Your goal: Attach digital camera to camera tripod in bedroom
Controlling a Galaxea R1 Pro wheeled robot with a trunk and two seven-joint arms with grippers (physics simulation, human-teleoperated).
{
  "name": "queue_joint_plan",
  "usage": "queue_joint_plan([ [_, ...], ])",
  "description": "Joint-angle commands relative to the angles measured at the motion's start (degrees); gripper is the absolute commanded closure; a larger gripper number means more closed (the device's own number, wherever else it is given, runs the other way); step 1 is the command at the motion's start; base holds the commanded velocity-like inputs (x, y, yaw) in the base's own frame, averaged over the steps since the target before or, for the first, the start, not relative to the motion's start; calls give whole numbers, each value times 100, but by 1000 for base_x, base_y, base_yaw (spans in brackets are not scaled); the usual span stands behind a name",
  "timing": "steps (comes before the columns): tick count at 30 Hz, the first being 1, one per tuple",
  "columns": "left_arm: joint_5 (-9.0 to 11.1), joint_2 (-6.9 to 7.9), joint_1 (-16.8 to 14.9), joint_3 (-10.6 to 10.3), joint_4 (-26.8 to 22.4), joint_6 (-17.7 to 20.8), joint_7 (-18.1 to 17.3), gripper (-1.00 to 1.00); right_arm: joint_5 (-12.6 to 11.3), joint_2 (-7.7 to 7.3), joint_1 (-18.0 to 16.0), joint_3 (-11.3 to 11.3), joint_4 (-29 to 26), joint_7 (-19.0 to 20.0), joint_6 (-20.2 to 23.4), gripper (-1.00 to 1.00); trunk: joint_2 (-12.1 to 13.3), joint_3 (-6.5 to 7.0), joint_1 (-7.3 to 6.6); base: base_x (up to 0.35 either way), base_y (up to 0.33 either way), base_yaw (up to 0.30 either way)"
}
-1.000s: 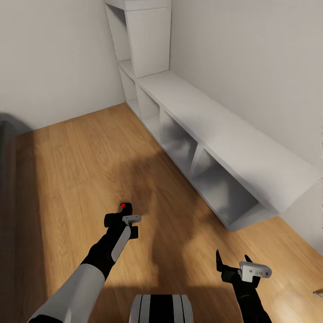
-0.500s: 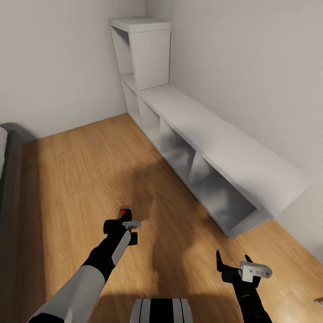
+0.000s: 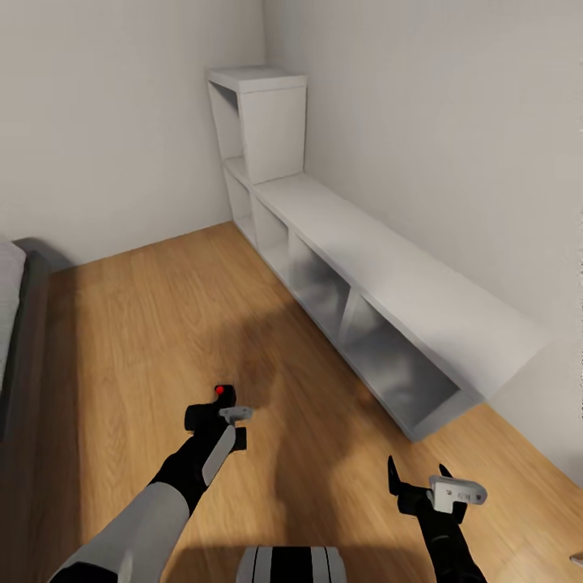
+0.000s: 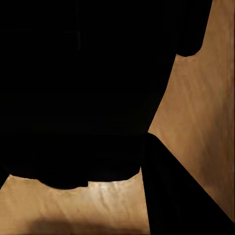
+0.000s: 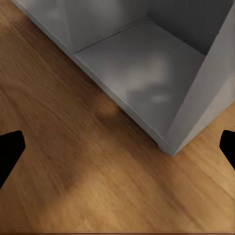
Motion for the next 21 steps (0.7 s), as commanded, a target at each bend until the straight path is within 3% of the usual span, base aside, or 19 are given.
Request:
queue_joint_plan([
  [1, 54, 5, 1, -26, -32, -189, 36, 100, -2, 3, 1, 4, 78, -21, -17, -100, 0, 20, -3, 0, 0, 0],
  [3, 53, 5, 2, -28, -107, -347, 38, 100, -2, 2, 1, 4, 159, -20, -19, -100, 3, 64, -8, 0, 0, 0],
  [8, 53, 33, 38, -33, -1307, -454, 50, 100, -1, -5, 1, 2, 524, -20, -135, -100, 10, 175, -21, 0, 0, 0],
  [15, 53, 154, 418, -38, -2829, 92, 57, 100, -1, -17, 1, -5, 1148, -18, -515, -100, 19, 330, -39, 0, 0, 0],
  [21, 53, 193, 506, -38, -3182, 237, 58, 100, 5, -46, 1, -39, 2218, -12, -1237, -100, 27, 463, -54, 0, 0, 0],
])
